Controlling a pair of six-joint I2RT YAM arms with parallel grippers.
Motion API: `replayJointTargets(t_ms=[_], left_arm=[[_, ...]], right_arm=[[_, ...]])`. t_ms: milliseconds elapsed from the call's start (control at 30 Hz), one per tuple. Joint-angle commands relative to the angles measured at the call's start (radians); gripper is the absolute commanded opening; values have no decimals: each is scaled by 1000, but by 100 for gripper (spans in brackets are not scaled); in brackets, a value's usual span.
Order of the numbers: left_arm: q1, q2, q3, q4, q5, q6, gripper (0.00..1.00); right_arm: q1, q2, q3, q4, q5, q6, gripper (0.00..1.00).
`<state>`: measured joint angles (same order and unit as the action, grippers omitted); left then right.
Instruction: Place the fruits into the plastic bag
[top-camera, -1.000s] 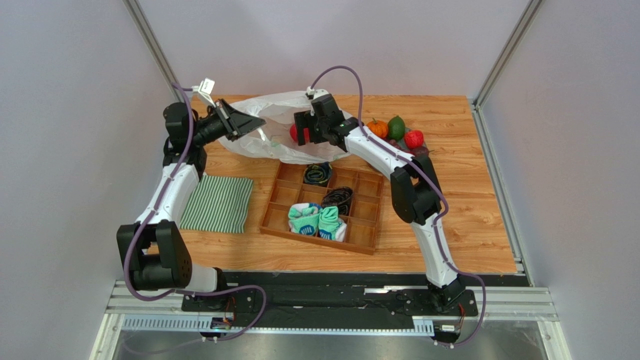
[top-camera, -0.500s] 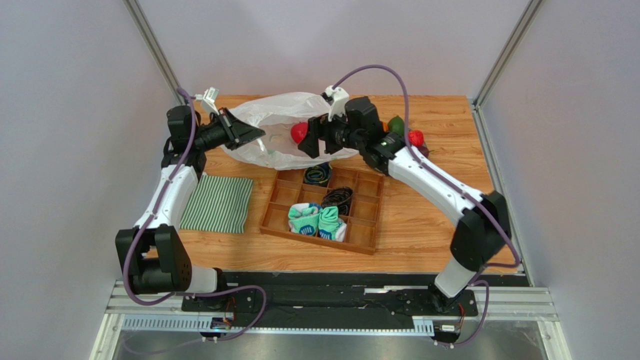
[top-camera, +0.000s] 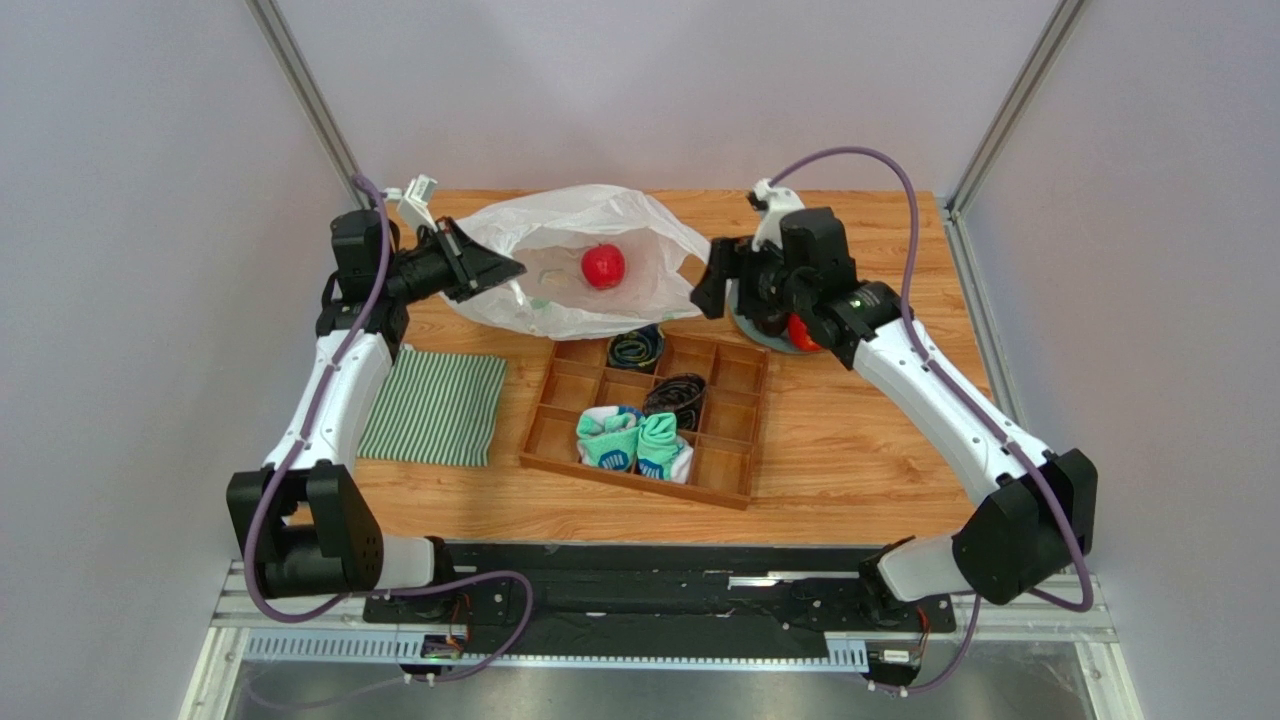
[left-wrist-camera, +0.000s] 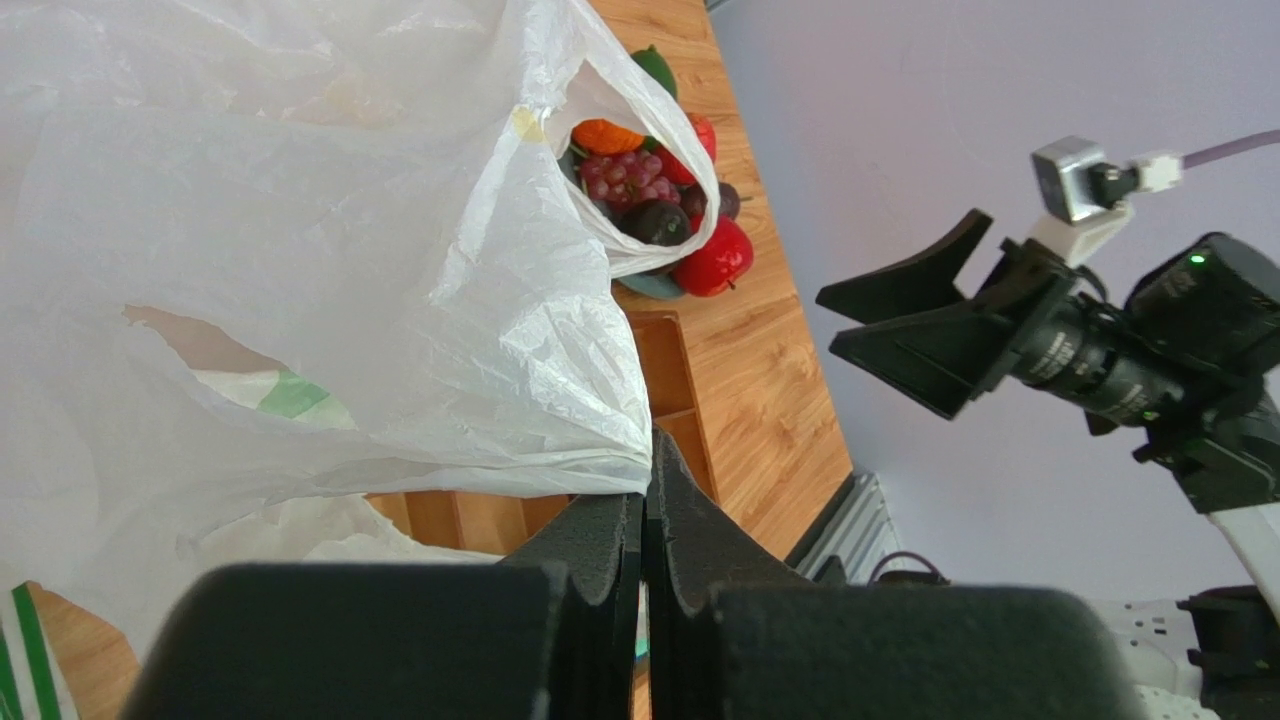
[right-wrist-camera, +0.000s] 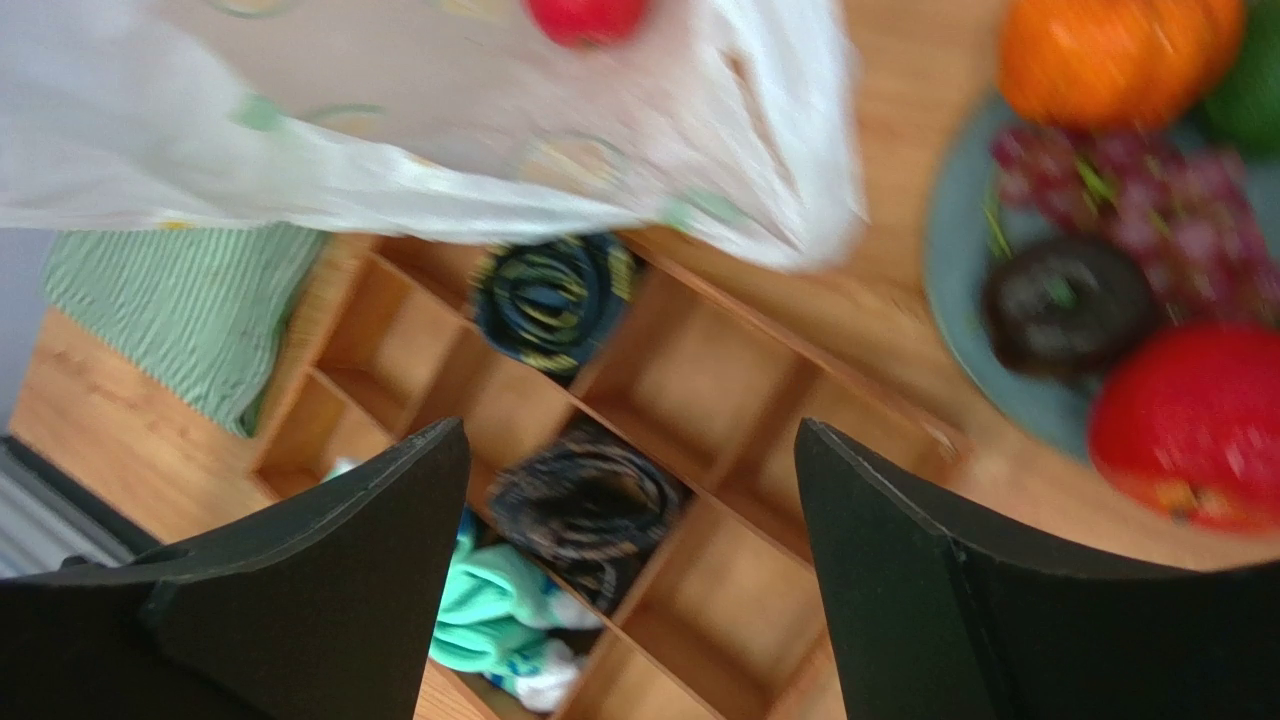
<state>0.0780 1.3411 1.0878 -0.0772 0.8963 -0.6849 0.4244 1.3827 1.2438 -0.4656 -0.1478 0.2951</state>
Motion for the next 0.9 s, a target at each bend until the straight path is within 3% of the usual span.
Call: replayJointTargets(t_ms=[0, 300, 867], left_arm=[[0, -39, 47, -6, -4, 35, 0], [-1, -40, 47, -6, -2, 36, 0], [-1, -34, 47, -9, 3, 38, 0]], right_arm=[[-116, -97, -101, -27, 33, 91, 83], [-331, -27, -161, -48, 19, 90, 89], [-392, 144, -110, -8, 30, 47, 95]])
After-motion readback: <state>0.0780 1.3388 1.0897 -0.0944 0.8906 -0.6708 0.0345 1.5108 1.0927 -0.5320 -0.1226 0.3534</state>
